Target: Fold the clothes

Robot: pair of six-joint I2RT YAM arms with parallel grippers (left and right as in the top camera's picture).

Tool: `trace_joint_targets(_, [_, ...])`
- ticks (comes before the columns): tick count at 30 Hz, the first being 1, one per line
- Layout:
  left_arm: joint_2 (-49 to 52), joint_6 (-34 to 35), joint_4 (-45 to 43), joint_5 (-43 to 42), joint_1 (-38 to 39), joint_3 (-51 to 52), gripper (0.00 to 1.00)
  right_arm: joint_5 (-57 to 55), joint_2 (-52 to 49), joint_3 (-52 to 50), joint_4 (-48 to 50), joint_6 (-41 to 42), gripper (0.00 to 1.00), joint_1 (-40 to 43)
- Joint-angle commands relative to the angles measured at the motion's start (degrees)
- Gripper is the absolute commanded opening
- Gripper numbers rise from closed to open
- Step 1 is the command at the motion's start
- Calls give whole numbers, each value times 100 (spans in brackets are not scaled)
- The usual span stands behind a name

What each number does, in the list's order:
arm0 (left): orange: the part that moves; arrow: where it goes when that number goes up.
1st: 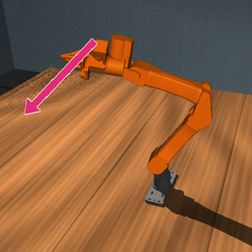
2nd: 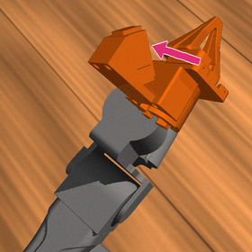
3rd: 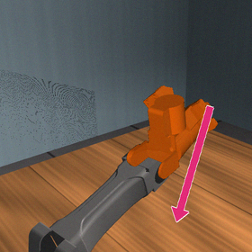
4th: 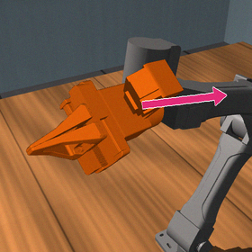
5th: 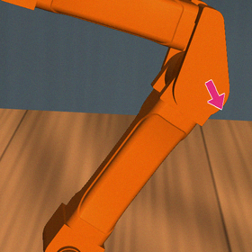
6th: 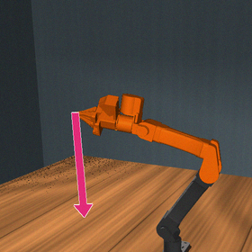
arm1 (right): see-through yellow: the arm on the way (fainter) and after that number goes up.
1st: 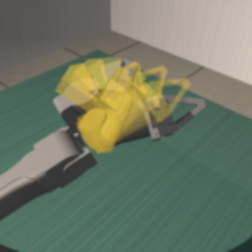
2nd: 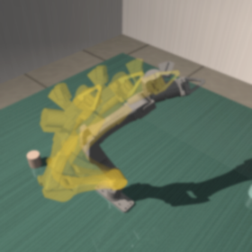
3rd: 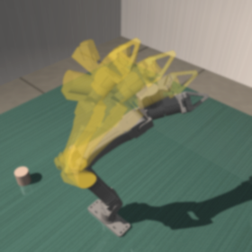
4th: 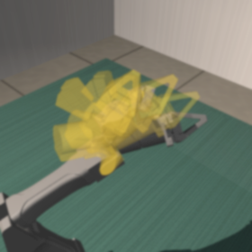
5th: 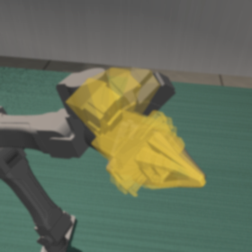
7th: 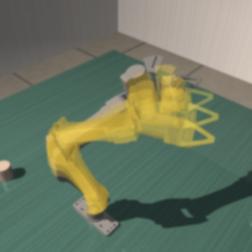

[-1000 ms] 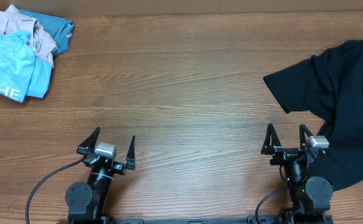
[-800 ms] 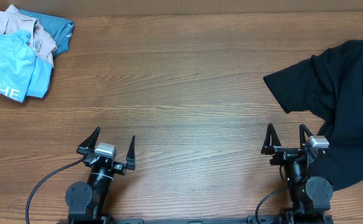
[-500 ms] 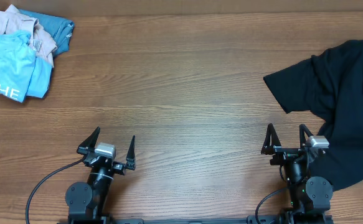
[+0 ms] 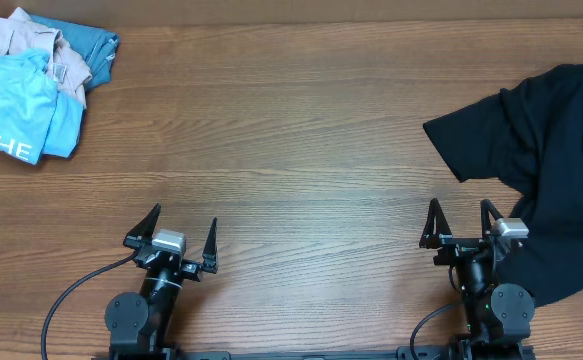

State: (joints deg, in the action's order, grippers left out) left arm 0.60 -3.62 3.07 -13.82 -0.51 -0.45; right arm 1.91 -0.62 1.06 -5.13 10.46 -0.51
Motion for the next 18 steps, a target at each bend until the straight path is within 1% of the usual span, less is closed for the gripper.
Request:
trace_joint_targets(1, [-24, -133, 9, 90, -33, 17, 100, -39, 35, -61, 44, -24, 100, -7])
trace_joint_targets(13, [-24, -138, 4, 92, -33, 17, 100, -39, 35, -61, 44, -24, 100, -7])
trace_joint_targets(15, [-24, -286, -61, 96, -33, 17, 100, -39, 35, -61, 44, -24, 100, -7])
trace_joint_targets(18, [-24, -286, -31, 94, -33, 17, 100, -39, 35, -61, 44, -24, 100, -7])
